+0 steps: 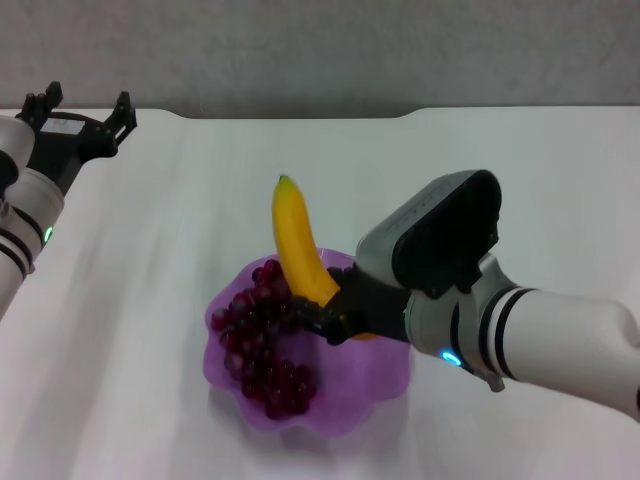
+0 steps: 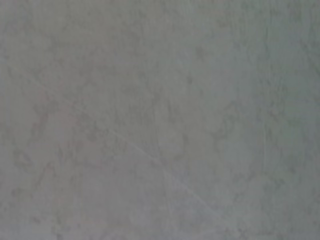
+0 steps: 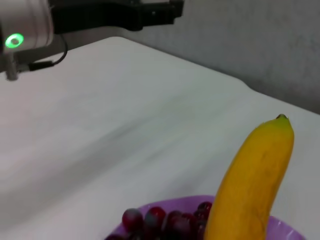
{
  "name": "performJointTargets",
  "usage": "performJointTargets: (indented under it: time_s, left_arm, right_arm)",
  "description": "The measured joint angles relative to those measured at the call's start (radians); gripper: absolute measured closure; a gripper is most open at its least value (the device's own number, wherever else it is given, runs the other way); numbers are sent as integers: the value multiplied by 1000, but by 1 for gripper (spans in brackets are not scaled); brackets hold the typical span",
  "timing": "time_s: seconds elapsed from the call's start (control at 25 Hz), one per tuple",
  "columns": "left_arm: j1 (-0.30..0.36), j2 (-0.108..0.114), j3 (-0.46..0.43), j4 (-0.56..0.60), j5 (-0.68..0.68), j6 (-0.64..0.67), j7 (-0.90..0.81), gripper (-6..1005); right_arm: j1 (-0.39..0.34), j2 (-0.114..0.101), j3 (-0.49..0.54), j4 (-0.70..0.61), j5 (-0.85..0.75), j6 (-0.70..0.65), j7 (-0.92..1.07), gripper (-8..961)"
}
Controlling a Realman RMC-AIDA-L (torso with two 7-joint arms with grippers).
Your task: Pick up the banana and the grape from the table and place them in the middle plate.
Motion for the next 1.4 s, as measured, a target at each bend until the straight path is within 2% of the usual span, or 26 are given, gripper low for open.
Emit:
performJointTargets:
  time_s: [0.16, 1.12, 1.4]
  left_arm:
    - [-1, 0, -1, 0, 0, 0, 0, 116]
    - [-6, -2, 3, 1, 0, -1, 0, 116]
    - [-2, -2, -1, 2, 0, -1, 0, 116]
  right_arm:
    - [15, -1, -46, 15, -6, 4, -4, 347]
    - [28, -3, -36, 62, 0, -6, 3, 295]
    - [20, -3, -2, 27, -6, -34, 0, 149]
